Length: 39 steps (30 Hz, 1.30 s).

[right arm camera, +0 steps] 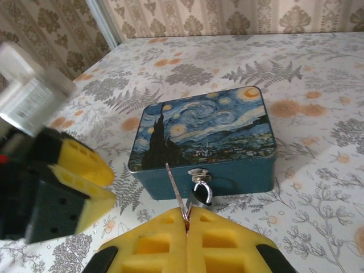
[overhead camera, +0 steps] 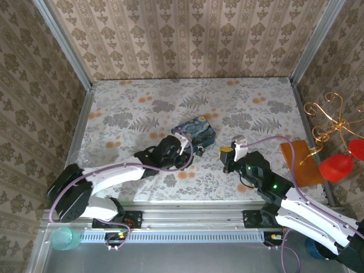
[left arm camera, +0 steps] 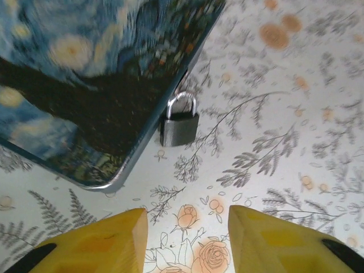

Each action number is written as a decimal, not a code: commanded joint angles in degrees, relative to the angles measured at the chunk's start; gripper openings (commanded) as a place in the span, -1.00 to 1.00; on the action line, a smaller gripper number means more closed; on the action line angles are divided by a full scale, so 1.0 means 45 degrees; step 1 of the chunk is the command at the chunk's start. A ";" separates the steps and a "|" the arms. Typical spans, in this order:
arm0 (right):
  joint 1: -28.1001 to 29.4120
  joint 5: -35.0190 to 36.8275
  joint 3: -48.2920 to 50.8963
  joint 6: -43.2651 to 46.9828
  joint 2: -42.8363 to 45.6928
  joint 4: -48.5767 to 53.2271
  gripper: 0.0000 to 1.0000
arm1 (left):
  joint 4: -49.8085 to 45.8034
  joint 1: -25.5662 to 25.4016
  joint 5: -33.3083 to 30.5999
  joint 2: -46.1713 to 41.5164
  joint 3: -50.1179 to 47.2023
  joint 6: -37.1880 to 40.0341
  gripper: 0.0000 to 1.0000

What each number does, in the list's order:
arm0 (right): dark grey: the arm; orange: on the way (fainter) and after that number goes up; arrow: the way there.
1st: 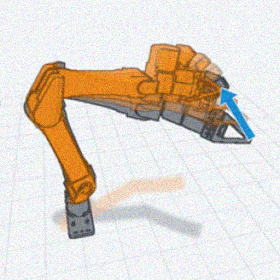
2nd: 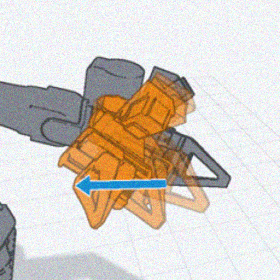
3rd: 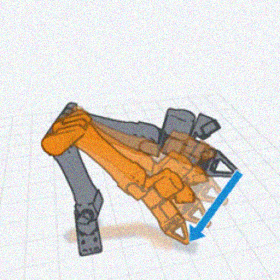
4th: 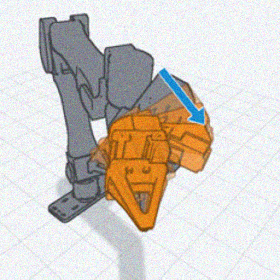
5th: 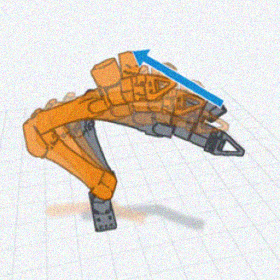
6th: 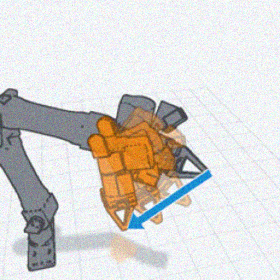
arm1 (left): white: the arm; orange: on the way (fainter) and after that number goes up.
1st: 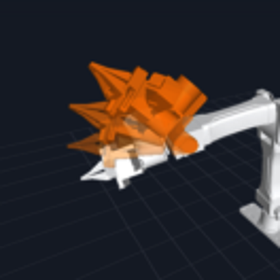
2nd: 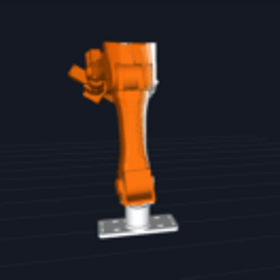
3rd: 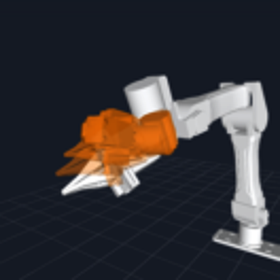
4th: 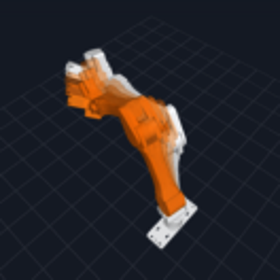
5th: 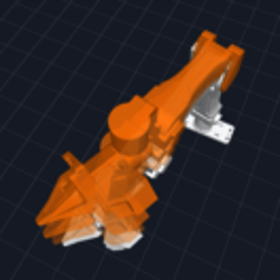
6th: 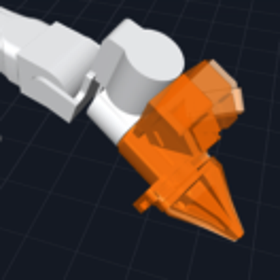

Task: Unlock a padlock with a key

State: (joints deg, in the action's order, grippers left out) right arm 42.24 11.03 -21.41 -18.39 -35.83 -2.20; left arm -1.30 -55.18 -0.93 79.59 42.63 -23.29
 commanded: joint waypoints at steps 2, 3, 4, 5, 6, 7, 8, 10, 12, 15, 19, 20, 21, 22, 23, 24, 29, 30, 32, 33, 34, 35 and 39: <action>-0.0065 0.0993 0.0033 -0.0490 0.0709 0.0742 -1.00 | 0.0177 -0.0457 -0.0918 0.1421 0.1170 -0.1446 -0.20; -0.0061 0.1039 0.0103 -0.0493 0.0811 0.0784 -1.00 | 0.0116 -0.0575 -0.1039 0.1841 0.1435 -0.1594 -0.20; -0.0053 0.1036 0.0161 -0.0507 0.0880 0.0786 -1.00 | 0.0079 -0.0657 -0.1063 0.2218 0.1718 -0.1721 -0.20; -0.0068 0.0998 0.0204 -0.0535 0.0930 0.0794 -1.00 | 0.0046 -0.0669 -0.1025 0.2550 0.1913 -0.1841 -0.21; -0.0069 0.0895 0.0279 -0.0542 0.0979 0.0778 -1.00 | 0.0002 -0.0684 -0.1001 0.2850 0.2141 -0.1954 -0.21; -0.0072 0.0755 0.0356 -0.0491 0.1026 0.0745 -1.00 | 0.0047 -0.0686 -0.0931 0.3041 0.2264 -0.2057 -0.21; -0.0086 0.0578 0.0427 -0.0399 0.1063 0.0675 -1.00 | 0.0186 -0.0686 -0.0837 0.3109 0.2318 -0.2103 -0.21; -0.0086 -0.0023 0.0642 -0.0055 0.1211 0.0434 -1.00 | 0.0585 -0.0656 -0.0633 0.2974 0.2274 -0.2281 -0.20; -0.0057 -0.0594 0.1018 0.0377 0.1389 -0.0121 -1.00 | 0.0655 -0.0523 -0.0264 0.2567 0.2230 -0.2898 -0.20; 0.0026 -0.1081 0.1577 0.1325 0.1557 -0.1207 -1.00 | 0.0537 -0.0273 0.0130 0.1476 0.1873 -0.5067 -0.17; 0.0529 -0.0467 0.2260 0.2488 0.1333 -0.3043 -1.00 | 0.0568 -0.0281 0.0378 0.0039 0.1461 -0.7918 -0.13; 0.0592 -0.0327 0.2378 0.2715 0.1142 -0.3501 -1.00 | 0.0464 -0.0345 0.0275 -0.0240 0.1469 -0.8272 -0.13; 0.0651 -0.0228 0.2459 0.2915 0.0861 -0.3944 -1.00 | 0.0252 -0.0422 0.0092 -0.0462 0.1530 -0.8747 -0.12; 0.0721 -0.0092 0.2506 0.3055 0.0568 -0.4349 -1.00 | 0.0136 -0.0501 0.0006 -0.0620 0.1579 -0.9171 -0.12; 0.0765 0.0032 0.2513 0.3135 0.0302 -0.4698 -1.00 | 0.0187 -0.0542 0.0001 -0.0707 0.1615 -0.9424 -0.13; 0.0825 0.0077 0.2557 0.3213 -0.0021 -0.5175 -1.00 | 0.0275 -0.0606 0.0022 -0.0767 0.1638 -0.9767 -0.13; 0.1087 0.0251 0.2421 0.3626 -0.1370 -0.6945 -1.00 | 0.0988 -0.0877 0.0137 -0.0670 0.1734 -1.0857 -0.16; 0.1181 0.0364 0.2324 0.3719 -0.1661 -0.7136 -1.00 | 0.1113 -0.0904 0.0156 -0.0613 0.1756 -1.0995 -0.17; 0.1343 0.0544 0.2234 0.3794 -0.2122 -0.7671 -1.00 | 0.1299 -0.0952 0.0204 -0.0477 0.1834 -1.1261 -0.19; 0.1394 0.0611 0.2188 0.3794 -0.2341 -0.7882 -1.00 | 0.1438 -0.0974 0.0227 -0.0424 0.1835 -1.1349 -0.20; 0.1465 0.0656 0.2115 0.3794 -0.2562 -0.7984 -1.00 | 0.1582 -0.0991 0.0252 -0.0385 0.1835 -1.1404 -0.21; 0.1543 0.0690 0.2023 0.3847 -0.2782 -0.8058 -1.00 | 0.1581 -0.1006 0.0272 -0.0335 0.1853 -1.1445 -0.22; 0.1834 0.0996 0.1956 0.3858 -0.3367 -0.8752 -1.00 | 0.1437 -0.1019 0.0353 -0.0259 0.1874 -1.1541 -0.25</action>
State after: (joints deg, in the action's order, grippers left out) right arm 49.63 12.64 -10.50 -2.24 -50.09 -35.66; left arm 4.12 -59.29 0.08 78.02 49.89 -72.73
